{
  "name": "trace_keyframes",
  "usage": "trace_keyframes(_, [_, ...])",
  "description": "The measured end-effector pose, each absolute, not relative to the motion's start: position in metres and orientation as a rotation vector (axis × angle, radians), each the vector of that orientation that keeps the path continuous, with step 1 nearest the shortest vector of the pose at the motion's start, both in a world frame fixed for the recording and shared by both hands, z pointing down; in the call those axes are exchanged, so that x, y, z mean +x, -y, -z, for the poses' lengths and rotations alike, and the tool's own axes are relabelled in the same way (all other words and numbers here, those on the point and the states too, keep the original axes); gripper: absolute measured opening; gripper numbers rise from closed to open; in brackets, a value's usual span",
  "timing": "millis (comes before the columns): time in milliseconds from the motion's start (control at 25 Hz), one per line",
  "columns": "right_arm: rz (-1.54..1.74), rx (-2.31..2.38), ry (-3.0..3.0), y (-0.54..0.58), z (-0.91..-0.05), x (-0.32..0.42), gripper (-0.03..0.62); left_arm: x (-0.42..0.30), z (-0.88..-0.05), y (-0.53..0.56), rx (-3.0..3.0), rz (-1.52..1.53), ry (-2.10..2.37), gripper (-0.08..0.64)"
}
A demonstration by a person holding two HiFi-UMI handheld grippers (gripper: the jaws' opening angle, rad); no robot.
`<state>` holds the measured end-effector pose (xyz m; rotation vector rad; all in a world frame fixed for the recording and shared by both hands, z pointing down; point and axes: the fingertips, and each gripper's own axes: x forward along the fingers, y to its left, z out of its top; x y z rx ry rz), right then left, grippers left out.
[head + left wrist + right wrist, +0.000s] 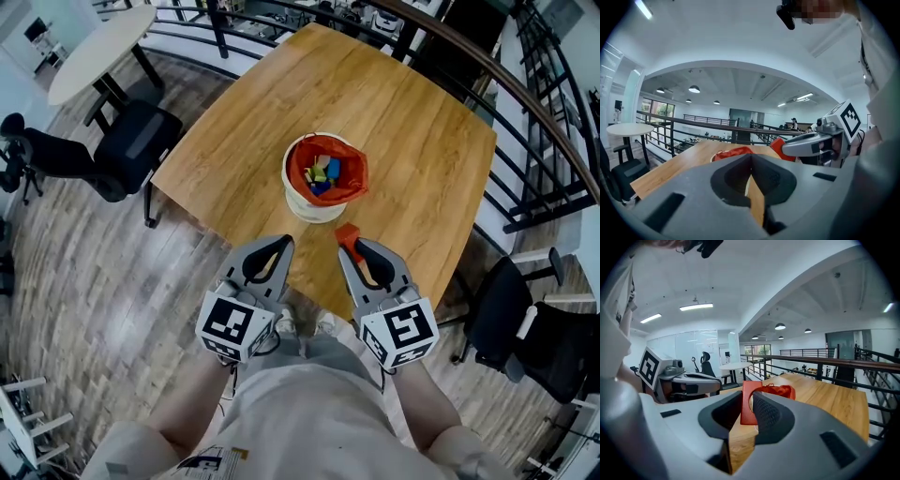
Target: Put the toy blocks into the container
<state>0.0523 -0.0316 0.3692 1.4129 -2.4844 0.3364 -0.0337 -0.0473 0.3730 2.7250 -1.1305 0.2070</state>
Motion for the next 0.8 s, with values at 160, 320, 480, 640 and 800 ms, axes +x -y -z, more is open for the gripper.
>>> trace_keyframes(160, [-0.290, 1.443, 2.519, 0.018, -0.348, 0.062, 0.080, -0.030, -0.352, 0.036, 2.761, -0.163, 1.136, 0.012])
trace_keyframes(320, [-0.268, 1.470, 2.567, 0.007, -0.325, 0.069, 0.080, -0.027, -0.328, 0.028, 2.790, -0.107, 1.152, 0.012])
trace_keyframes(480, [-0.262, 1.482, 2.614, 0.004, -0.310, 0.067, 0.080, -0.031, -0.301, 0.020, 2.802, -0.055, 1.174, 0.012])
trace_keyframes(640, [-0.242, 1.480, 2.635, 0.001, -0.302, 0.065, 0.080, -0.034, -0.294, 0.016, 2.790, -0.034, 1.194, 0.012])
trace_keyframes(800, [-0.216, 1.480, 2.652, 0.009, -0.293, 0.062, 0.080, -0.036, -0.297, 0.021, 2.770, -0.043, 1.215, 0.012])
